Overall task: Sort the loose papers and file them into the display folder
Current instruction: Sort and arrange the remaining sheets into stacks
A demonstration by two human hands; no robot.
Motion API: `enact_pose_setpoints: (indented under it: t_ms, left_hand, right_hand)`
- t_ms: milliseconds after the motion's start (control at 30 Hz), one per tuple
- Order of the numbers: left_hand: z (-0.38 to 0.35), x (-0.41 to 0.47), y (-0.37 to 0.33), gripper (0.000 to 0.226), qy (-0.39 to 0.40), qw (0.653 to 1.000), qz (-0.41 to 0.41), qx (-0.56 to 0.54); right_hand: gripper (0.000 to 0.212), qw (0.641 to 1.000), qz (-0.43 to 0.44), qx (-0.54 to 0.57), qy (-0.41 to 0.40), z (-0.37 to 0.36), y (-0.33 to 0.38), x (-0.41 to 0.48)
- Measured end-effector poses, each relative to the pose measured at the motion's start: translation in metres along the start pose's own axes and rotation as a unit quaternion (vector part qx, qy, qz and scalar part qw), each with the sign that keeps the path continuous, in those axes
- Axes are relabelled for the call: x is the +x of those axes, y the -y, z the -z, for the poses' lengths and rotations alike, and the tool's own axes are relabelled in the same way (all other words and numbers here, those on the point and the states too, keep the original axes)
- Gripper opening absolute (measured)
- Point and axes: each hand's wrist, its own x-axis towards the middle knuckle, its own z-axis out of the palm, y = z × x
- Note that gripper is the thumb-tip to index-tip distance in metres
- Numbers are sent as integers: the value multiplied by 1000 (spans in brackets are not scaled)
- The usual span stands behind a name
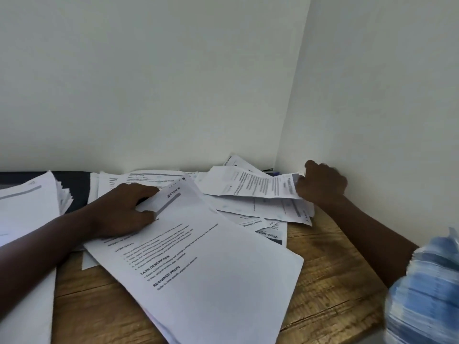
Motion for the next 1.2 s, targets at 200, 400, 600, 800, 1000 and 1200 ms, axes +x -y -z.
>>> enact_pose_setpoints:
  t_ms: [200,400,600,800,1000,1200]
  left_hand:
    - [1,6,6,24,27,994,3,-103]
    - [3,7,15,26,46,989,-1,-137]
    - [1,7,16,30,51,983,6,-174]
    - [1,9,12,41,71,973,22,-217]
    - [-2,14,21,33,68,956,48,-280]
    - [-2,15,21,31,61,954,49,-288]
  right_hand:
    - [16,881,329,333,72,14,33,-44]
    - [37,875,393,175,222,6,57,-50]
    - [23,884,452,55,108,10,65,-48]
    - [15,903,424,64,-30,6,66,-47]
    - [11,911,269,307,-61,57,67,-4]
    - [10,836,403,355,-110,91,81,-33]
